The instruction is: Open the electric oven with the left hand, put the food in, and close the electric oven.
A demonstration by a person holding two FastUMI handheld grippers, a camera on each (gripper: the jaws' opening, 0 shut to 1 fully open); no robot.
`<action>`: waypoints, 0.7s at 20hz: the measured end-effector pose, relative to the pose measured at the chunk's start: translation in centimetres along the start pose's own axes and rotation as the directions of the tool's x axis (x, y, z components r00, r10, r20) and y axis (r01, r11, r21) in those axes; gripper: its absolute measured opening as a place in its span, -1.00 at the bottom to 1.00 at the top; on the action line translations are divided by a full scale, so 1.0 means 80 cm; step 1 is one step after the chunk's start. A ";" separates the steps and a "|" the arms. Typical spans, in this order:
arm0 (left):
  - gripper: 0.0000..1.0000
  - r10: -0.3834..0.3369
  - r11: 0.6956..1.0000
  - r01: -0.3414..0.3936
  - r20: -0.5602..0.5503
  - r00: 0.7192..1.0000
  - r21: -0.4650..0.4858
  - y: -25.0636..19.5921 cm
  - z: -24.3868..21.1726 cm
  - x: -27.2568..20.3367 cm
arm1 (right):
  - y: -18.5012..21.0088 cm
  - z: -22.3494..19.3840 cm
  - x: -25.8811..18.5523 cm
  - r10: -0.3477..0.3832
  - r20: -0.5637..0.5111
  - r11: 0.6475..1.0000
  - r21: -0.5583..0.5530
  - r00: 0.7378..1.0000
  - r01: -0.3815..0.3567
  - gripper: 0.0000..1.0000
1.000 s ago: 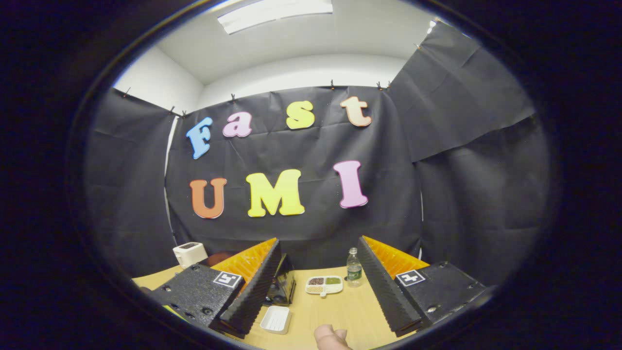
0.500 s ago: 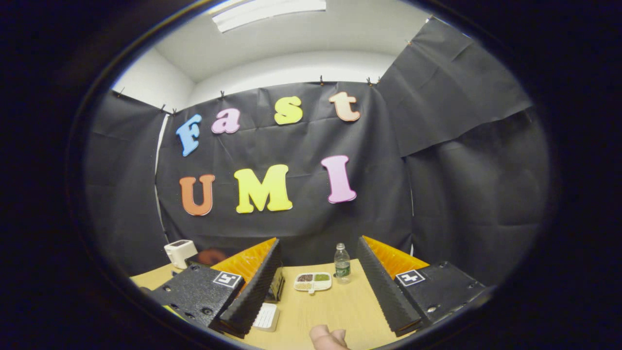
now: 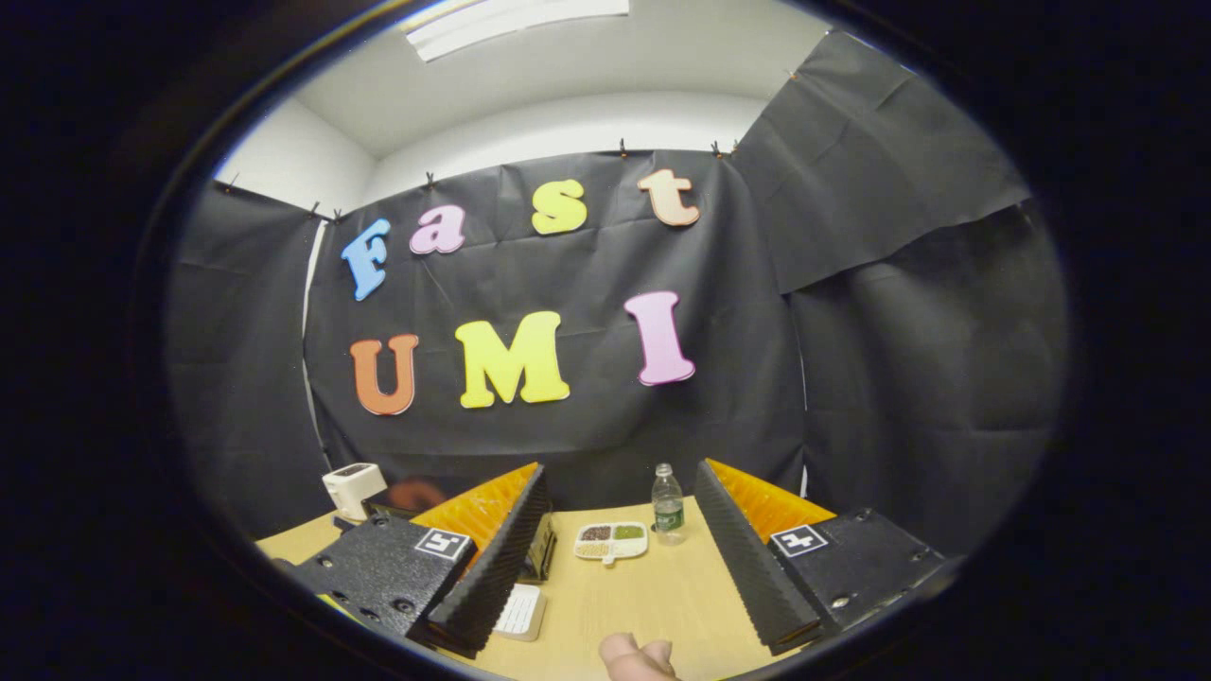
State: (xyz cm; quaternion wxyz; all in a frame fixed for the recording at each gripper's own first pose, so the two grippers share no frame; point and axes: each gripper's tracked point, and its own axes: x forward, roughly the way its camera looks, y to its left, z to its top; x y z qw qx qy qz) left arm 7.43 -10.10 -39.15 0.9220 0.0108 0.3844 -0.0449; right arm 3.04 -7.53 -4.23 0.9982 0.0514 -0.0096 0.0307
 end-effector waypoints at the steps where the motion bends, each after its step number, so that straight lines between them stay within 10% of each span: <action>1: 0.92 0.004 1.000 -0.004 0.011 1.000 0.003 -0.001 0.004 -0.002 | 0.000 0.000 0.000 -0.001 0.000 1.000 0.000 1.000 0.001 0.79; 14: 0.93 0.021 1.000 -0.021 0.144 0.989 -0.003 0.008 0.073 -0.032 | -0.011 -0.016 0.003 -0.011 -0.039 0.999 0.041 0.999 0.013 1.00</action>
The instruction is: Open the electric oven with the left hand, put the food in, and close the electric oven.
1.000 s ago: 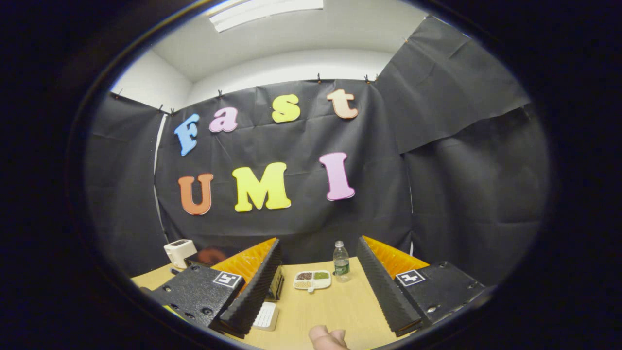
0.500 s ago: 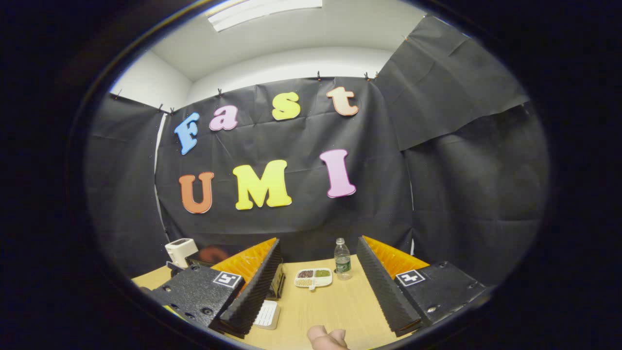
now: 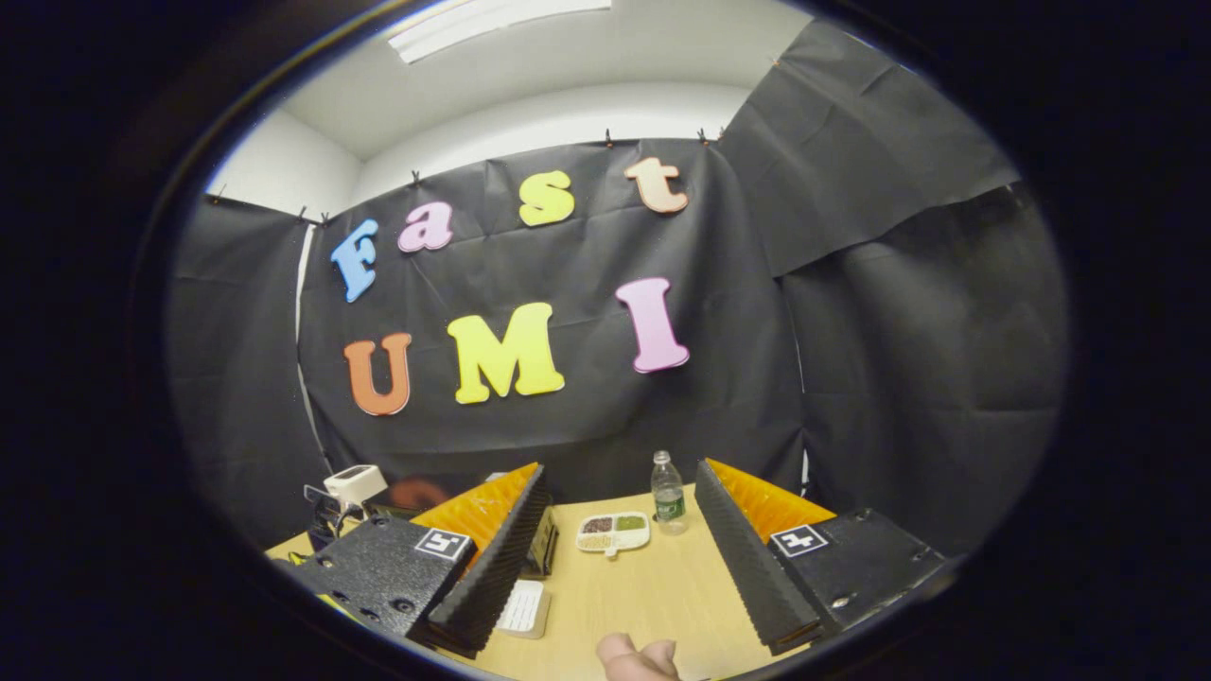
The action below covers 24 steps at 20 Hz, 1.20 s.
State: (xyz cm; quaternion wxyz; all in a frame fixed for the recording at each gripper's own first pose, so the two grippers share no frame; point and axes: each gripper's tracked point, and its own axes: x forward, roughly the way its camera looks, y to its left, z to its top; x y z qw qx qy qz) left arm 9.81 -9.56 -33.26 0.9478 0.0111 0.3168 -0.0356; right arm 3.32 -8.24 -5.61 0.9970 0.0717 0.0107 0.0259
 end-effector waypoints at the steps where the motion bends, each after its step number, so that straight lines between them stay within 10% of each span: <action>1: 0.93 0.000 1.000 0.000 0.004 1.000 0.002 0.001 0.004 0.000 | 0.001 -0.002 0.000 0.000 0.000 1.000 -0.002 1.000 0.000 1.00; 2: 0.94 0.000 1.000 0.000 0.011 1.000 0.003 0.001 0.010 -0.001 | 0.001 -0.001 -0.001 0.000 0.001 1.000 -0.007 1.000 0.000 0.79; 3: 0.94 0.000 1.000 0.000 0.024 1.000 0.003 0.002 0.018 -0.003 | 0.002 -0.001 -0.002 0.002 0.002 1.000 -0.009 1.000 -0.002 1.00; 4: 0.94 0.002 1.000 -0.002 0.037 0.999 0.005 0.003 0.027 -0.004 | 0.004 0.000 -0.002 0.005 0.001 1.000 -0.008 1.000 -0.005 0.79; 5: 0.93 0.006 1.000 -0.007 0.048 0.999 0.009 0.005 0.036 -0.003 | 0.004 -0.002 -0.003 0.006 -0.001 1.000 -0.007 1.000 -0.006 1.00; 13: 0.93 0.011 1.000 -0.009 0.162 0.987 -0.010 0.014 0.113 0.007 | 0.001 -0.003 -0.024 -0.013 -0.012 1.000 -0.007 1.000 0.013 0.79; 24: 0.92 0.045 0.997 -0.023 0.307 0.951 -0.073 0.048 0.170 -0.032 | 0.019 0.009 -0.067 0.013 0.045 1.000 0.018 0.999 -0.014 1.00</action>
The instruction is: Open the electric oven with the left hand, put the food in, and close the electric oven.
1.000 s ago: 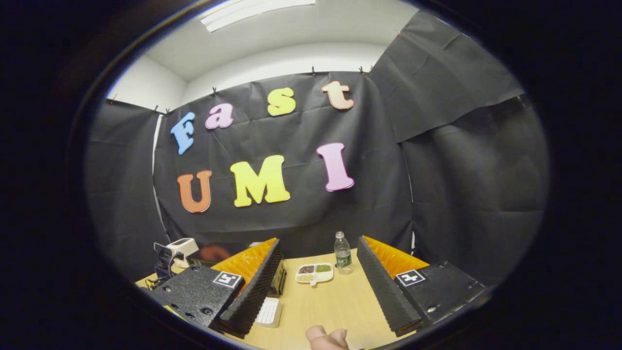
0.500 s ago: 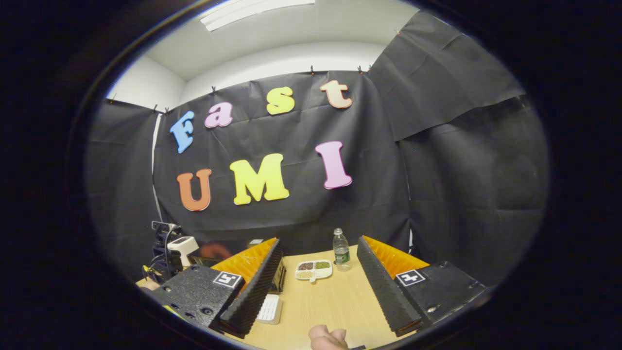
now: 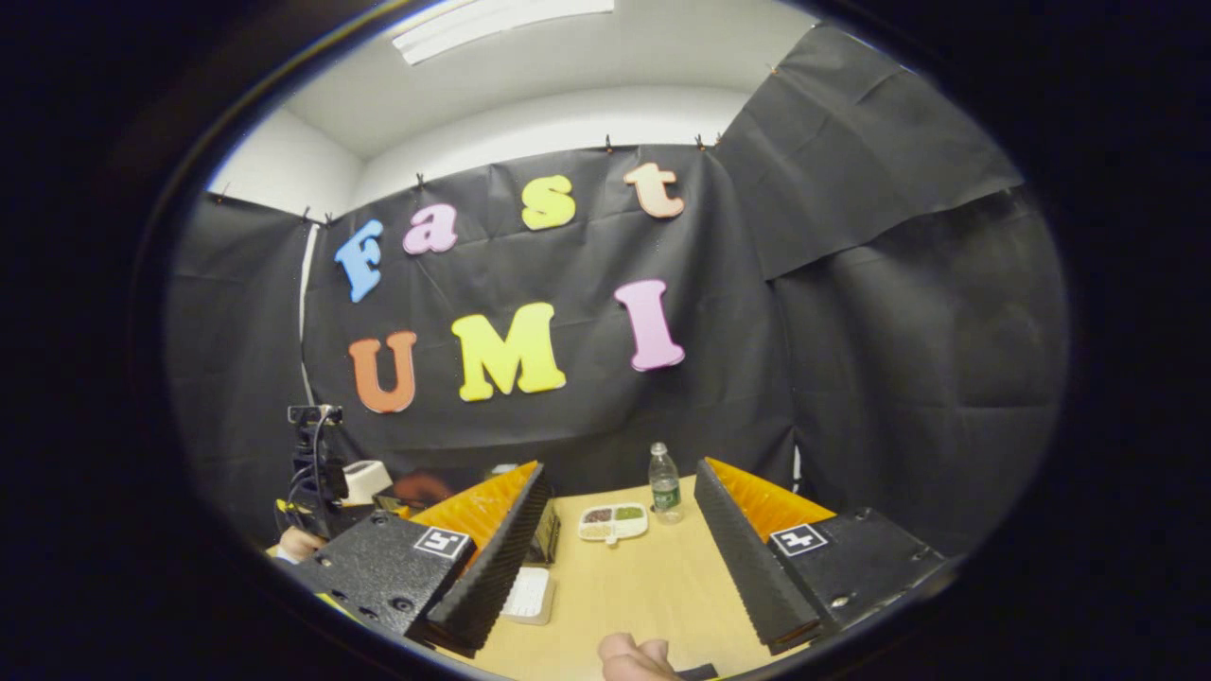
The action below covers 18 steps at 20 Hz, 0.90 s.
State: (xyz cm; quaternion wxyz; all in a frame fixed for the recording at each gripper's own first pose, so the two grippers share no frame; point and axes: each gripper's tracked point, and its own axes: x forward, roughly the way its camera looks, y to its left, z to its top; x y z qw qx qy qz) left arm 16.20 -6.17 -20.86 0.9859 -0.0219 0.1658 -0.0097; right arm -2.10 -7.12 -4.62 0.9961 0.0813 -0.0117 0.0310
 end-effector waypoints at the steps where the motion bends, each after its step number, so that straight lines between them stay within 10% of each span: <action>1: 0.92 0.004 1.000 -0.004 0.023 1.000 0.000 0.003 0.008 -0.015 | 0.002 0.005 -0.006 0.007 0.020 1.000 0.010 1.000 -0.007 0.79; 18: 0.76 0.047 0.999 -0.041 0.327 0.944 -0.025 0.028 0.082 -0.304 | 0.040 -0.009 -0.059 -0.007 0.014 0.990 -0.142 1.000 0.008 1.00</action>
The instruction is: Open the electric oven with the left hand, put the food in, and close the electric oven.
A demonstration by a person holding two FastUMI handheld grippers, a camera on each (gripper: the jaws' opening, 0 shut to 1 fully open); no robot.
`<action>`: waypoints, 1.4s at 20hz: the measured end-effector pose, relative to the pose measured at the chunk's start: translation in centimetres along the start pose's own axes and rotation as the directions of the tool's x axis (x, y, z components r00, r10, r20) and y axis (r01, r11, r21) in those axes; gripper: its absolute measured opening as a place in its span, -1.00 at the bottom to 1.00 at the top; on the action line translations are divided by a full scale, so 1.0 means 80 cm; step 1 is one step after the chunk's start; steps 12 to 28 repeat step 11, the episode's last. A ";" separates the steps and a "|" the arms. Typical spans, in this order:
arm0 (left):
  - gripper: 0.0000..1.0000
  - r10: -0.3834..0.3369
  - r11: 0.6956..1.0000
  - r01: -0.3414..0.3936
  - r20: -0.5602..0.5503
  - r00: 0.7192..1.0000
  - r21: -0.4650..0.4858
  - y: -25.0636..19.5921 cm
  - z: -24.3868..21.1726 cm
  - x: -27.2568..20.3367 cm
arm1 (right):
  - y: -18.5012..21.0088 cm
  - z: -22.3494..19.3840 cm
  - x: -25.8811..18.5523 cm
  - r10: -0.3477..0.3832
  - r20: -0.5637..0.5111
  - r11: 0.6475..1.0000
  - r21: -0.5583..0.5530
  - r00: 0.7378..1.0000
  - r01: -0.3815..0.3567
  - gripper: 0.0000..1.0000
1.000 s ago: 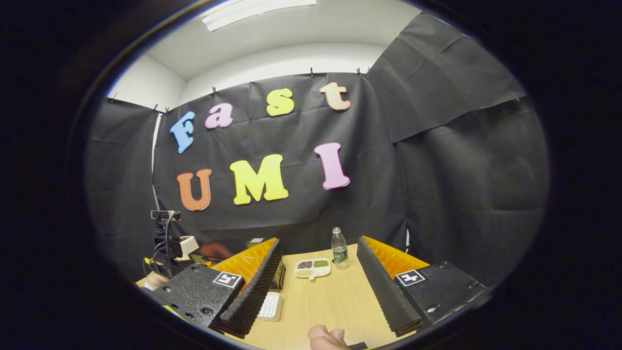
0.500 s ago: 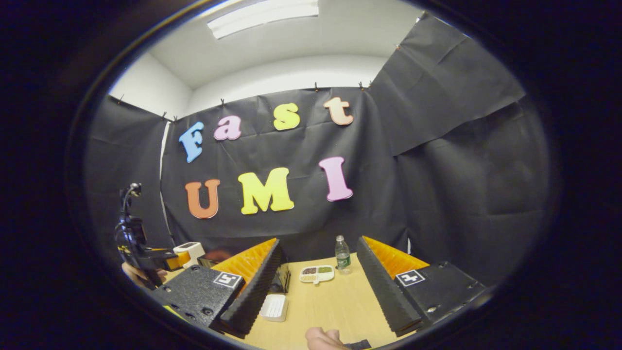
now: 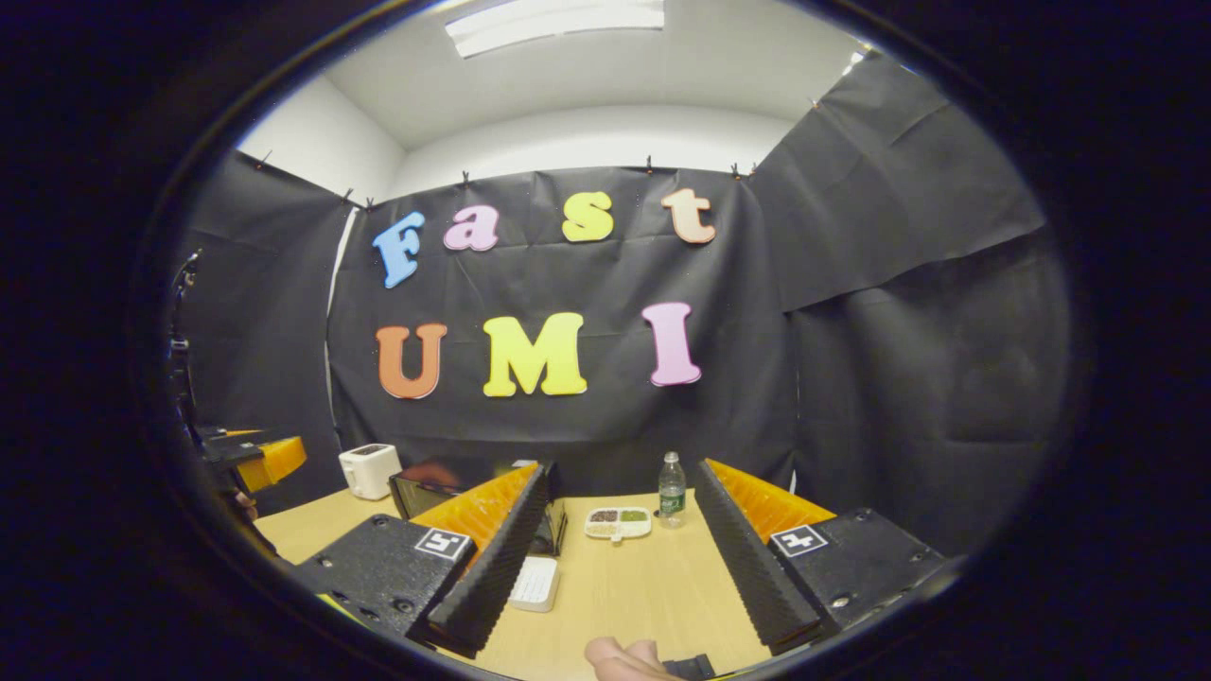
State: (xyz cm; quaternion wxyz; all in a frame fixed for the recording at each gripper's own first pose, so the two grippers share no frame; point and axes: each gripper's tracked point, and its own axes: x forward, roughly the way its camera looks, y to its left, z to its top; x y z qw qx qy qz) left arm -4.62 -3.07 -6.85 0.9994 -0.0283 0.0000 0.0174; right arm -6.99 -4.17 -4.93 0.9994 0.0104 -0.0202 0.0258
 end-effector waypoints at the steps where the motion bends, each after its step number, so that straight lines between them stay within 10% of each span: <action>1: 0.76 -0.001 1.000 0.001 0.002 1.000 0.005 -0.001 0.001 -0.007 | -0.003 -0.002 -0.001 -0.011 0.001 1.000 -0.006 1.000 0.011 1.00; 6: 0.84 -0.025 0.999 0.024 0.029 0.999 0.035 -0.015 0.004 -0.028 | 0.000 -0.005 -0.001 -0.021 -0.016 0.999 -0.031 1.000 0.020 0.79; 28: 0.84 -0.043 0.998 0.041 0.057 0.997 0.047 -0.024 0.018 -0.037 | 0.005 0.003 -0.006 -0.013 0.002 0.999 -0.035 1.000 0.013 1.00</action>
